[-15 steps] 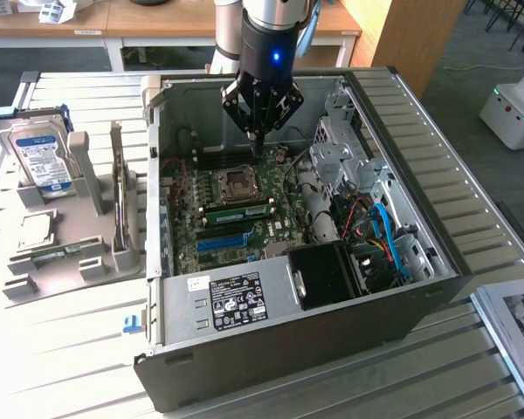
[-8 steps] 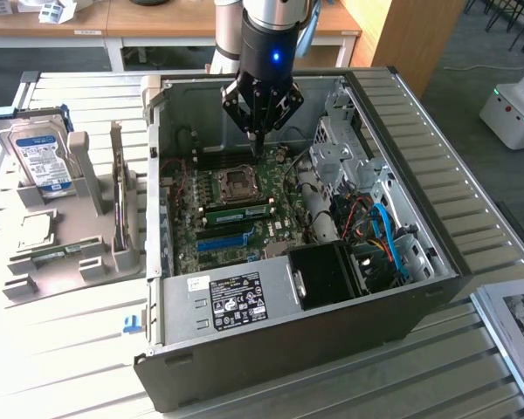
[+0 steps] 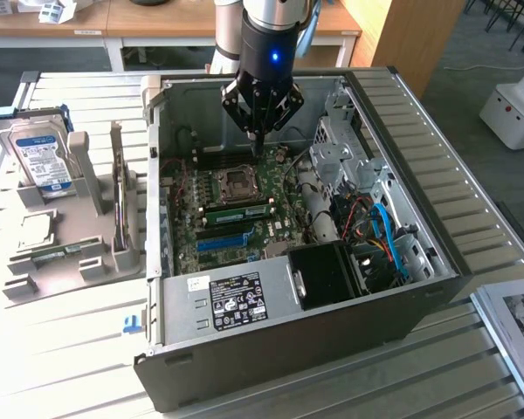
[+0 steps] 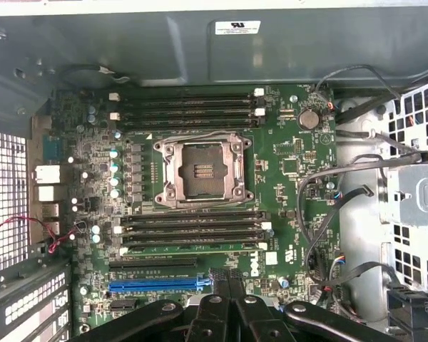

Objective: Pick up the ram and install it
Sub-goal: 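Press down the ram until it locks into place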

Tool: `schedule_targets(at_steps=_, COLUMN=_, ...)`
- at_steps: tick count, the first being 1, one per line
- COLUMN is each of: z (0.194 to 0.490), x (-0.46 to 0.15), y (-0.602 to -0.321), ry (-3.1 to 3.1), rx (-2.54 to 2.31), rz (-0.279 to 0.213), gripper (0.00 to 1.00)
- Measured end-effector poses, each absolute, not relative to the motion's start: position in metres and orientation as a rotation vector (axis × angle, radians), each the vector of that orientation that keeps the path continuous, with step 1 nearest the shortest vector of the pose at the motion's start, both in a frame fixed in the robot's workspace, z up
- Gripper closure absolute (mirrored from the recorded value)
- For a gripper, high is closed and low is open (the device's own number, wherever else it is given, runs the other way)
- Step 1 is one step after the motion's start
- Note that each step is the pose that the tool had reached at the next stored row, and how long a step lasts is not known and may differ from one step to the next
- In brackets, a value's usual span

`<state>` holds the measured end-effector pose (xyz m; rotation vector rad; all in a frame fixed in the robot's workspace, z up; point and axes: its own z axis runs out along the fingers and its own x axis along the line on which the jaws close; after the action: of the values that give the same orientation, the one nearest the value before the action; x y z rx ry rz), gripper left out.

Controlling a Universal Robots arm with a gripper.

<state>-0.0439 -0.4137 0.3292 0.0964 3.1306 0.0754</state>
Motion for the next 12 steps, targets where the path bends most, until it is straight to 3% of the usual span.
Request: schedule_targets(at_steps=12, z=0.3283, x=-0.0522, y=-0.4137, ry=3.131, rx=0.097, rz=0.075, gripper=0.9)
